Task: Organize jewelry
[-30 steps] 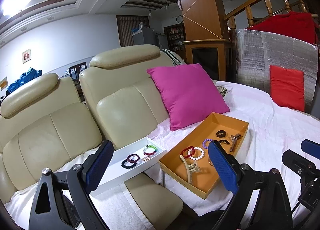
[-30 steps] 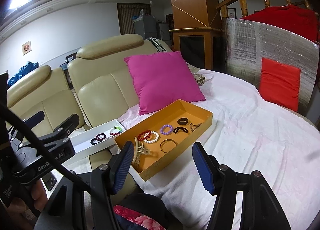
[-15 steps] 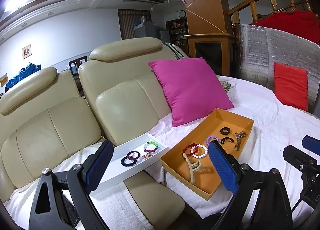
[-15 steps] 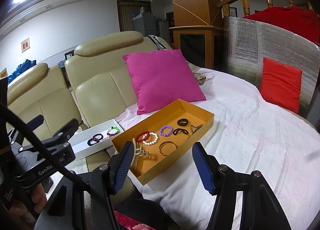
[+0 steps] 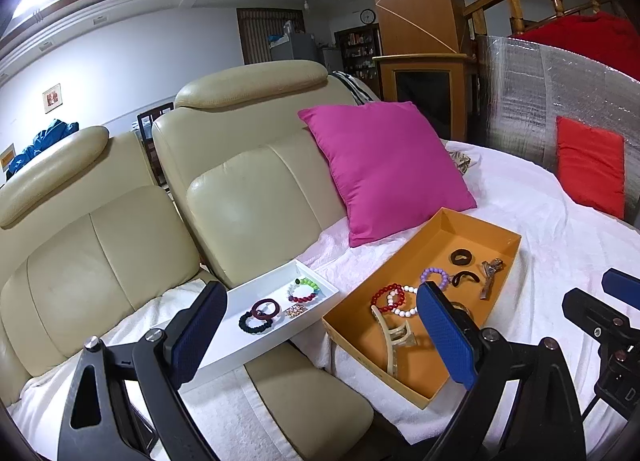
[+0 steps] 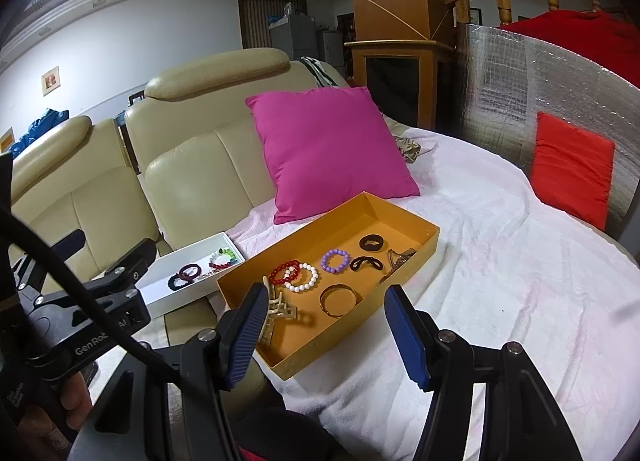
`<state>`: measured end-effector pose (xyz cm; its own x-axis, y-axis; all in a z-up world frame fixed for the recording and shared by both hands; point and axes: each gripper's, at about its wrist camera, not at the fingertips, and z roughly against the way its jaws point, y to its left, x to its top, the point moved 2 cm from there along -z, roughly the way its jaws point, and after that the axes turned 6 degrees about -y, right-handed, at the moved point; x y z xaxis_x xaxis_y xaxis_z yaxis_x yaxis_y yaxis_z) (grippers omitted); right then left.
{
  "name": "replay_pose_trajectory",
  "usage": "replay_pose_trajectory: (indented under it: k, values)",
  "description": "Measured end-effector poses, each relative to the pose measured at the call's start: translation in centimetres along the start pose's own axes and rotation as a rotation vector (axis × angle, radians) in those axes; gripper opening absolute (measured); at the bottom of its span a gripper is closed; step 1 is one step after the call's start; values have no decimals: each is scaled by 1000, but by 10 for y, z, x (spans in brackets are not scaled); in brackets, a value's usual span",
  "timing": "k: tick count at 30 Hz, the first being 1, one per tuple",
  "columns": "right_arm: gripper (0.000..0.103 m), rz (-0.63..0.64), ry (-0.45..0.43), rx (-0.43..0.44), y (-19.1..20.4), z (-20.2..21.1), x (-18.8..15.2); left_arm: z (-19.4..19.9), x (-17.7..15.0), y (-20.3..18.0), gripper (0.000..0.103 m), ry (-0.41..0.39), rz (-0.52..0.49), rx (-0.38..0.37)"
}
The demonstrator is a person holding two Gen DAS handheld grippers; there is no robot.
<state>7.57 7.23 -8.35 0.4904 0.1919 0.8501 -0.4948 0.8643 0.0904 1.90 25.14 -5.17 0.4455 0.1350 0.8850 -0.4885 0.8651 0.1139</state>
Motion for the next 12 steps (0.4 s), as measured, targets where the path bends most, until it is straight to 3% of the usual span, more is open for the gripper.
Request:
replay_pose_trajectory:
  k: [9,12]
  values:
    - [64,0,33,15,-5,-30,4,-23,1,-7,96,6,-11,16]
    - [64,-22,20,8,-18,-34,6,-28,7,-24,96,7,-36,-20]
